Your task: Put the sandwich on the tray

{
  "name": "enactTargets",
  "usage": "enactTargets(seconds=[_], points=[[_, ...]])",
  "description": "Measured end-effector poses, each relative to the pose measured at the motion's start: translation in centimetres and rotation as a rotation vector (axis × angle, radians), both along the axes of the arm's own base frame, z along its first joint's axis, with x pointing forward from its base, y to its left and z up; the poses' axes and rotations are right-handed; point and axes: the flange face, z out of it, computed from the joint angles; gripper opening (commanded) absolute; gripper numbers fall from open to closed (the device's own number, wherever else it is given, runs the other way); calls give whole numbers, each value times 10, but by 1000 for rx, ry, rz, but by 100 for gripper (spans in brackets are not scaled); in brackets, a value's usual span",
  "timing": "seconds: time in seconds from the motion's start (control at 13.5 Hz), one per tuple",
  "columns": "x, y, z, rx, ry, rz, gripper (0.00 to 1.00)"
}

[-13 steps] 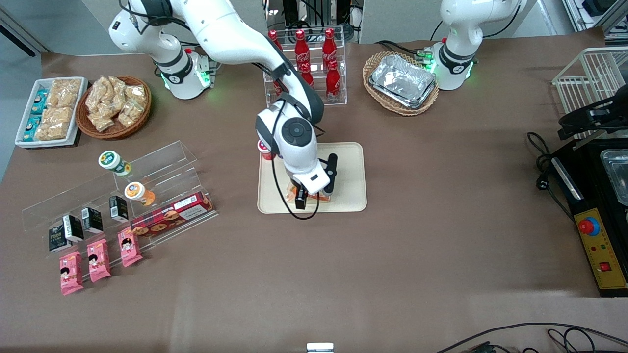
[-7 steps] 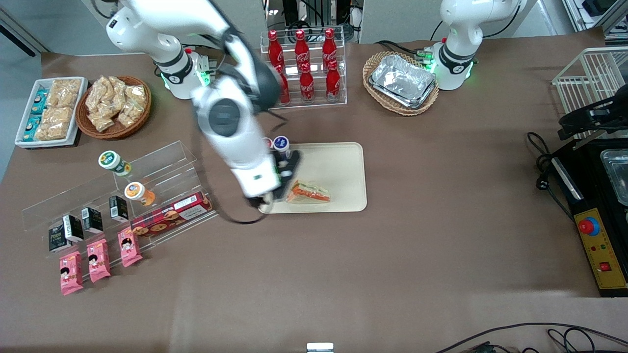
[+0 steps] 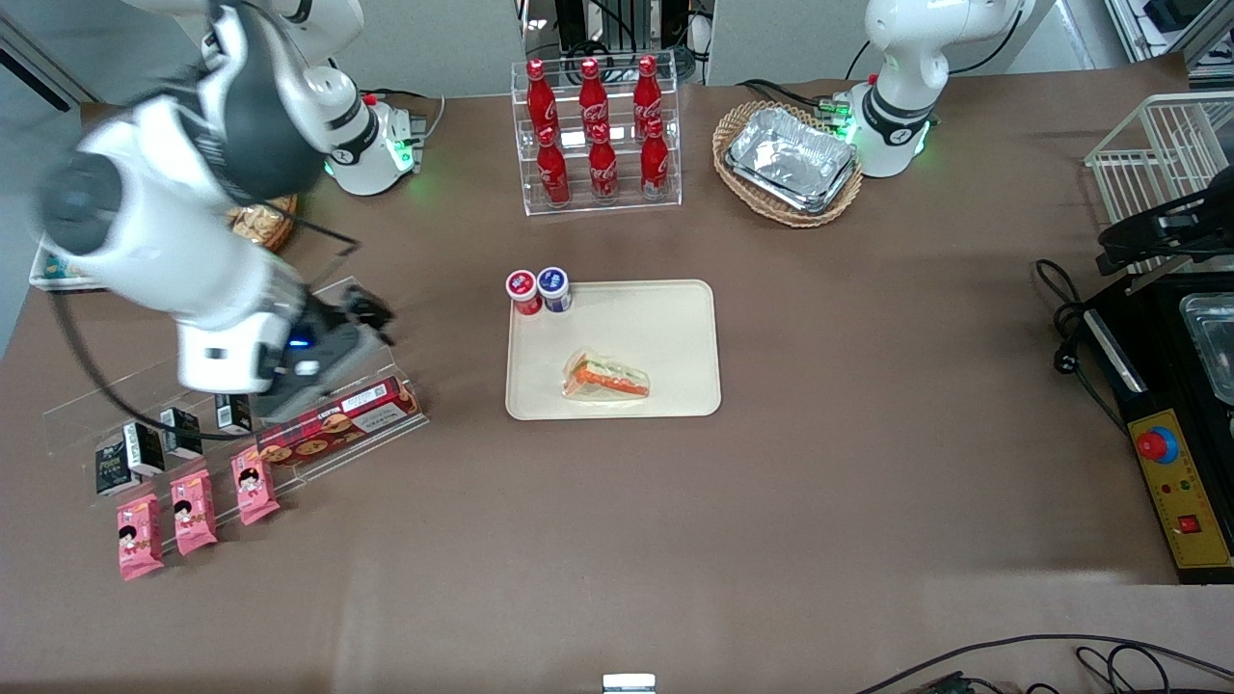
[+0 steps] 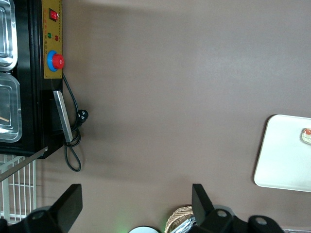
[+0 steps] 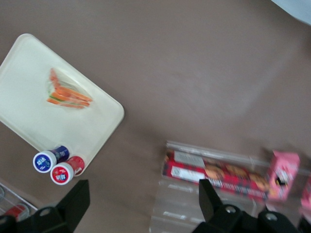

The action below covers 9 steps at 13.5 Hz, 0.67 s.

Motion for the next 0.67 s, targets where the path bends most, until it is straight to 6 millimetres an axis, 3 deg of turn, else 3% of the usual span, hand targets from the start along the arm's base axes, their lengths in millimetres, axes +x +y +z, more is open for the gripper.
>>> enactTargets(seconds=[0.45,0.67], points=[[-16,-145,58,-9,5,-346,100],[-24,-180,72,-15,-9,-454,100]])
